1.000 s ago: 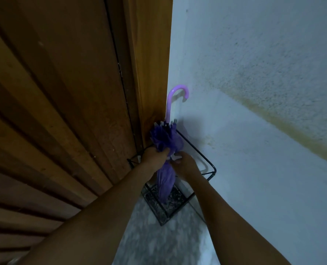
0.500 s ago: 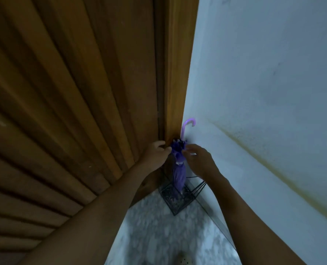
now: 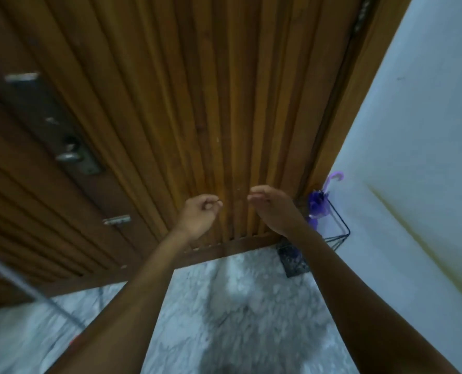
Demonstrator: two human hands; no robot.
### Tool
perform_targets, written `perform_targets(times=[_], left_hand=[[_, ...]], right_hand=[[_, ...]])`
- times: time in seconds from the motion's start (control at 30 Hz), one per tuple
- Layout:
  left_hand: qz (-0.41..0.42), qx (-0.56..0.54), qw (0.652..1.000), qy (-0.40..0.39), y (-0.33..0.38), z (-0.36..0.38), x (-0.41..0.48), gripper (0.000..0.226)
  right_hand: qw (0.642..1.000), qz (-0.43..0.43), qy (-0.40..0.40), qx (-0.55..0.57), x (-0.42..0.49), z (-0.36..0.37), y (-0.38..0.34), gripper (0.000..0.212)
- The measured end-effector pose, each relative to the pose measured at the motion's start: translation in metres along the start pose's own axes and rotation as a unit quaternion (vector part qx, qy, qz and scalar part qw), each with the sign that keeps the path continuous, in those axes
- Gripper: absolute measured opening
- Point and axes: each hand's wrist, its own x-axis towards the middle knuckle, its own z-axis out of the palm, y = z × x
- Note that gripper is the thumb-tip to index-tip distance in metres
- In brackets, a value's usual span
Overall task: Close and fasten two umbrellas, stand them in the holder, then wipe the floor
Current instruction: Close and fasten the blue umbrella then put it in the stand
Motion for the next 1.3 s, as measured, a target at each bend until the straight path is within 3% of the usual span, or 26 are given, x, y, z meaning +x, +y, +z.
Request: perform_targets(times=[0.13,0.43,0.6,0.8,1.3], left_hand=[[-0.034,-0.015,0.994,0.104,-0.027,-0.055,-0.077,0.011],[-0.139,-0.039,0.937,0.319,-0.082,-0.120,-0.302,0.023],[-0.197,-0.052,0.878,0.434,-0.111,-0.154,-0.439,0.025],[-0.241,-0.078,0.789,0.559,-0.142,-0.176,-0.595,0.024],[-0.306,-0.124,0.597,0.731,-0.244,-0.194,-0.980,0.024]], right_hand=[[0.989,-0.002,-0.114,0.088,-0.036,0.051,-0.042,0.028],[0.930,-0.106,-0.340,0.088,-0.162,0.161,-0.128,0.033],[0.876,-0.194,-0.437,0.070,-0.249,0.221,-0.190,0.027],[0.788,-0.295,-0.540,0.036,-0.379,0.284,-0.254,0.035],[0.604,-0.377,-0.702,0.008,-0.758,0.426,-0.357,0.036]])
